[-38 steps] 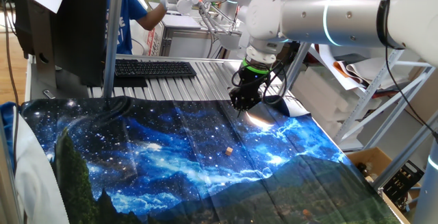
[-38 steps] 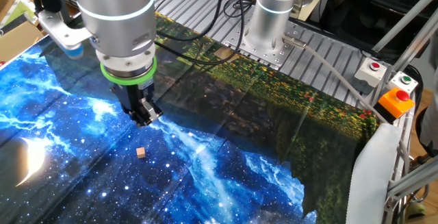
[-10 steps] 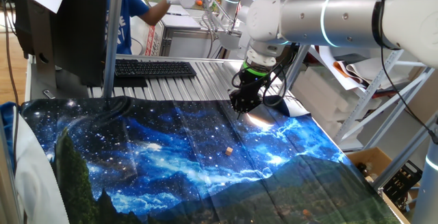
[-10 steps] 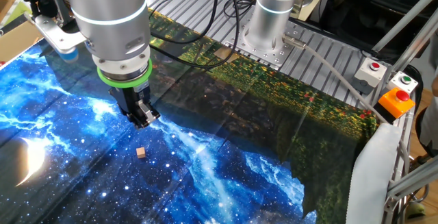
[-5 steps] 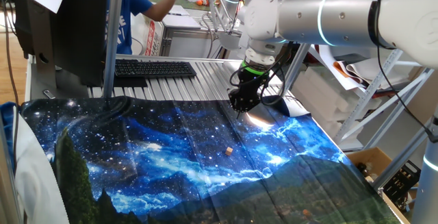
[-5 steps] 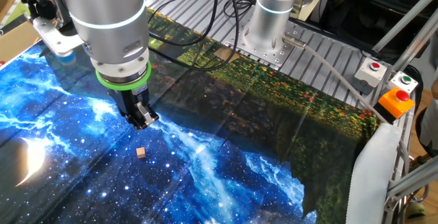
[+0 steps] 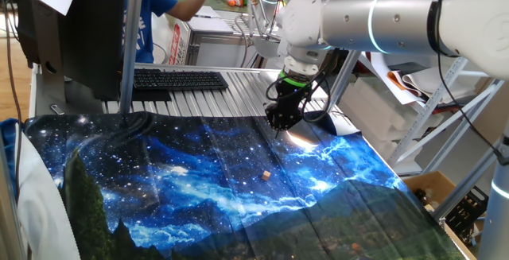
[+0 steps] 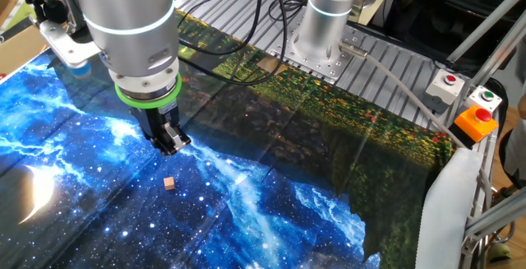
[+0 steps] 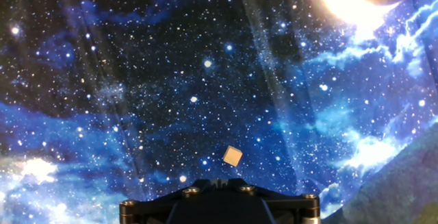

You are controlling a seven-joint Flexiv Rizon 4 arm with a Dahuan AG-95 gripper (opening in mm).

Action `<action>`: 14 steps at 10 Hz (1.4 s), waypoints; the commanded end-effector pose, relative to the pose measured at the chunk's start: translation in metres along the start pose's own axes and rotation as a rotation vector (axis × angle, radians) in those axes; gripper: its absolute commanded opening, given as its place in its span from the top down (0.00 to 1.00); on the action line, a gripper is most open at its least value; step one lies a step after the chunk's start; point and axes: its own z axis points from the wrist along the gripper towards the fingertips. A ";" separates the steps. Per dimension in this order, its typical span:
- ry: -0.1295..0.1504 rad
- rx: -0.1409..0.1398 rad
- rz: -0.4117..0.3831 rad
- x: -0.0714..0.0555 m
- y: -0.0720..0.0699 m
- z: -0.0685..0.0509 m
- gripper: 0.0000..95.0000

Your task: Pick up the small block on the left and move it to the right

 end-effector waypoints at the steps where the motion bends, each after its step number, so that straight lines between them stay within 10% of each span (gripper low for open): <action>1: -0.008 0.001 -0.003 0.001 0.000 0.000 1.00; 14: -0.023 -0.026 0.016 -0.006 -0.006 0.003 1.00</action>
